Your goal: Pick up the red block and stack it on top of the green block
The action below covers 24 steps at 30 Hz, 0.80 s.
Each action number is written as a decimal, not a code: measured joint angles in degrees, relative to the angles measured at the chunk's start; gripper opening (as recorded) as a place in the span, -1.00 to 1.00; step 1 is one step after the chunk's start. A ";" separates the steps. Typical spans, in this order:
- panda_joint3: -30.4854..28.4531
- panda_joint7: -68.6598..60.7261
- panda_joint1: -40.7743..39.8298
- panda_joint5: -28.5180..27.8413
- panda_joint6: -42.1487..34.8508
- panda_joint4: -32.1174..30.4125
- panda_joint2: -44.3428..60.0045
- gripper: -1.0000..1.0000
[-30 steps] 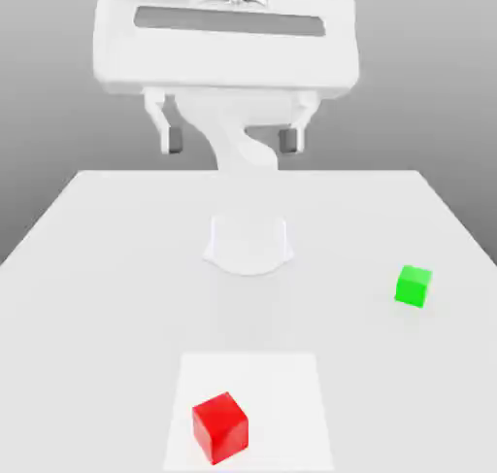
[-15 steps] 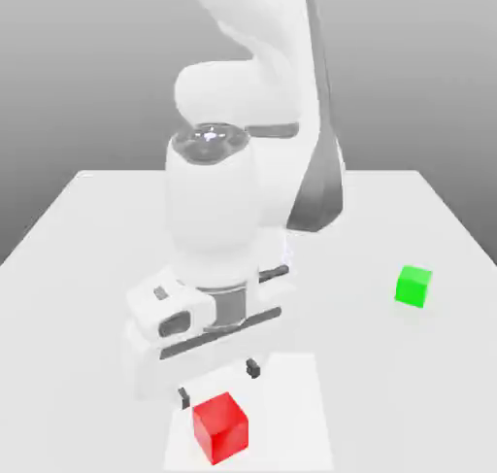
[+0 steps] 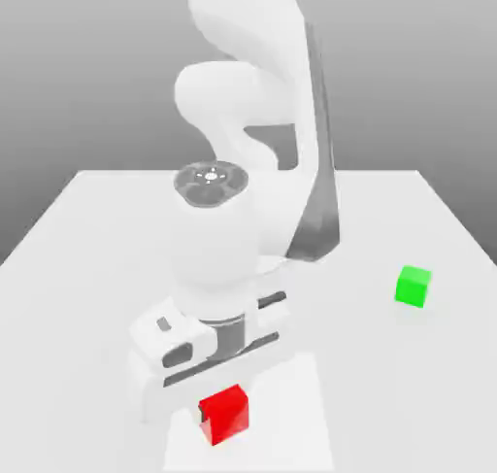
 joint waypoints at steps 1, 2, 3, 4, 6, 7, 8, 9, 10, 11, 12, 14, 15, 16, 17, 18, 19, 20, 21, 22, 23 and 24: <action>1.46 -1.80 0.71 0.97 -0.45 -0.67 -1.22 -1.00; 2.94 -3.72 1.57 2.01 -0.82 -1.37 -2.38 -1.00; 4.51 -5.82 2.58 3.19 -1.13 -2.08 -3.51 -1.00; 6.03 -7.94 4.04 4.36 -1.41 -2.79 -4.63 -1.00; 8.54 -12.17 7.87 6.67 -1.94 -4.24 -6.84 -1.00; 9.53 -14.24 9.68 7.75 -2.19 -4.97 -7.94 -1.00; 10.39 -16.25 11.41 8.75 -2.43 -5.71 -9.04 -1.00; 10.87 -18.20 13.52 9.65 -2.65 -6.45 -10.13 -1.00; 11.53 -20.07 15.46 10.44 -2.86 -7.19 -11.20 -1.00; 12.12 -21.86 17.25 11.13 -3.05 -7.94 -12.27 -1.00; 12.72 -23.57 18.91 11.71 -3.22 -8.70 -13.31 -1.00; 14.13 -26.84 21.68 12.63 -3.49 -10.24 -15.34 -1.00; 14.93 -28.39 22.93 12.97 -3.60 -11.02 -16.32 -1.00; 15.80 -29.90 24.25 13.25 -3.69 -11.80 -17.28 -1.00; 16.75 -31.37 25.62 13.49 -3.77 -12.59 -18.20 -1.00; 17.59 -32.73 27.14 13.56 -3.81 -13.39 -19.10 -1.00; 18.52 -34.12 28.57 13.67 -3.84 -14.20 -19.95 -1.00; 19.45 -35.46 30.00 13.69 -3.85 -15.01 -20.78 -1.00; 20.37 -36.74 31.41 13.63 -3.84 -15.82 -21.56 -1.00; 21.29 -37.98 32.80 13.50 -3.80 -16.65 -22.31 -1.00; 22.21 -39.16 34.15 13.30 -3.75 -17.48 -23.02 -1.00; 23.16 -40.29 35.45 13.00 -3.69 -18.31 -23.69 -1.00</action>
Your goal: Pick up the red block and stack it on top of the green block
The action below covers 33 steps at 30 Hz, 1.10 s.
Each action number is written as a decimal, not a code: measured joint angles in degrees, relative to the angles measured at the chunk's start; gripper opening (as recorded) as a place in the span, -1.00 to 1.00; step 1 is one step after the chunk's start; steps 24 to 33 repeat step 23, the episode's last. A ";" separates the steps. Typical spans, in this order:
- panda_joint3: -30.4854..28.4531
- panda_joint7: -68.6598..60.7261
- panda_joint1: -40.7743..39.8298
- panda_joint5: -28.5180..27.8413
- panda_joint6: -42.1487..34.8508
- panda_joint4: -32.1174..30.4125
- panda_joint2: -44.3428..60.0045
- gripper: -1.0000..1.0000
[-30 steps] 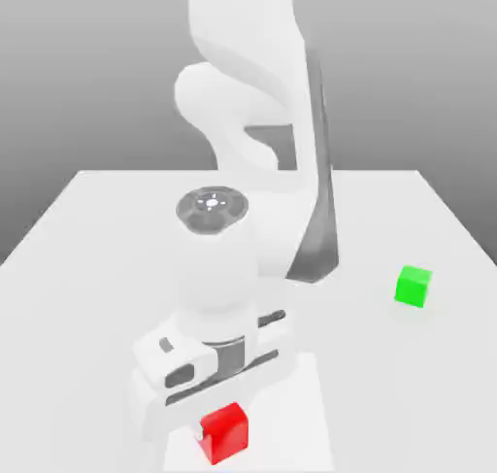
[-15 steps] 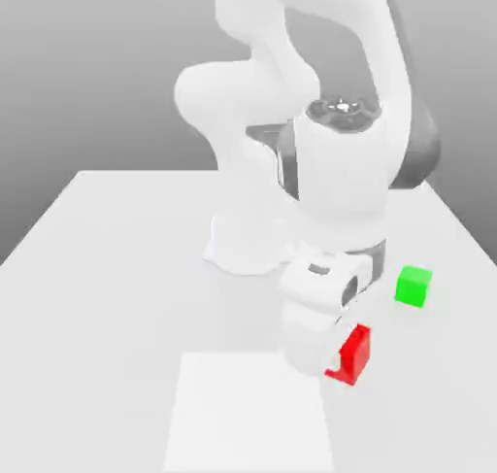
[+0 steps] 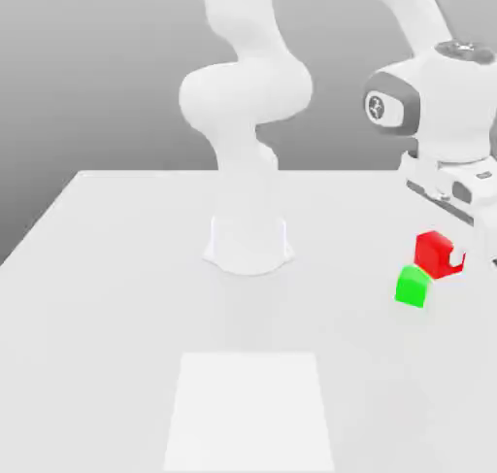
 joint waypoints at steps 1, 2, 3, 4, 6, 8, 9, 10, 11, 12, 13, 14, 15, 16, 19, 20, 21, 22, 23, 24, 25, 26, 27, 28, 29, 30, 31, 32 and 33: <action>0.90 -1.10 1.31 -0.34 0.11 -0.85 -0.62 -1.00; 1.82 -2.16 2.55 -0.75 0.22 -1.69 -1.20 -1.00; 2.73 -3.17 3.78 -1.26 0.35 -2.55 -1.75 -1.00; 3.65 -4.10 4.88 -1.84 0.51 -3.39 -2.22 -1.00; 5.20 -5.24 6.22 -3.22 0.99 -4.62 -2.56 -1.00; 6.09 -4.60 5.58 -4.92 2.11 -4.75 -1.45 -1.00; 6.40 -4.08 5.11 -5.81 2.82 -4.70 -0.67 -1.00; 6.73 -3.53 4.56 -6.69 3.61 -4.63 0.20 -1.00; 7.02 -2.94 4.01 -7.59 4.47 -4.57 1.14 -1.00; 7.36 -2.38 3.44 -8.46 5.41 -4.51 2.14 -1.00; 7.63 -1.73 2.91 -9.40 6.41 -4.46 3.19 -1.00; 7.68 -1.06 2.59 -10.39 7.45 -4.42 4.31 -1.00; 7.96 -0.36 2.06 -11.40 8.57 -4.40 5.45 -1.00; 8.16 0.37 1.60 -12.45 9.74 -4.40 6.65 -1.00; 8.37 2.78 0.52 -15.93 13.47 -4.47 10.47 -1.00; 8.23 3.67 0.27 -17.22 14.78 -4.52 11.81 -1.00; 7.91 4.58 0.23 -18.55 16.11 -4.59 13.18 -1.00; 7.84 5.24 -0.08 -19.51 17.08 -4.64 14.17 1.00; 7.85 5.24 -0.37 -19.51 17.07 -4.64 14.17 1.00; 7.85 5.24 -0.37 -19.51 17.07 -4.64 14.17 1.00; 7.85 5.24 -0.37 -19.51 17.07 -4.64 14.17 1.00; 7.85 5.24 -0.37 -19.51 17.07 -4.64 14.17 1.00; 7.85 5.24 -0.37 -19.51 17.07 -4.64 14.17 1.00; 7.85 5.24 -0.37 -19.51 17.07 -4.64 14.17 1.00; 7.85 5.24 -0.37 -19.51 17.07 -4.64 14.17 1.00; 7.85 5.24 -0.37 -19.51 17.07 -4.64 14.17 1.00; 7.85 5.24 -0.37 -19.51 17.07 -4.64 14.17 1.00; 7.85 5.24 -0.37 -19.51 17.07 -4.64 14.17 1.00; 7.85 5.24 -0.37 -19.51 17.07 -4.64 14.17 1.00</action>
